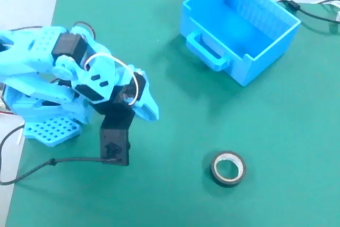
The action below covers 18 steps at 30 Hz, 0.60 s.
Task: Put the tape in the box
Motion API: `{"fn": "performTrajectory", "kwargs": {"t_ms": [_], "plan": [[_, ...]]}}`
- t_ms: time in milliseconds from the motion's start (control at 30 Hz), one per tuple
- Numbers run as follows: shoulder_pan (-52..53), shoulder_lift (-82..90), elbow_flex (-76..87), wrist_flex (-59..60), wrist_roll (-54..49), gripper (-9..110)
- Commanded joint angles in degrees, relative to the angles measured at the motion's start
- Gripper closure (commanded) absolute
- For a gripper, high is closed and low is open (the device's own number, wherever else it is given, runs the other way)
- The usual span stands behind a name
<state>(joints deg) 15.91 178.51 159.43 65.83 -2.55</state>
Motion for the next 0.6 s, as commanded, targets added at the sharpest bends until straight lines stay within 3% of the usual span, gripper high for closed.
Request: {"fn": "performTrajectory", "kwargs": {"t_ms": [0,300,567], "plan": [[2.4,-7.8,-11.8,0.2,-1.1,102],[8.3,-30.6,-31.6,2.2,-0.7,102],[10.4,-49.1,-50.4,12.0,-0.5,101]]}}
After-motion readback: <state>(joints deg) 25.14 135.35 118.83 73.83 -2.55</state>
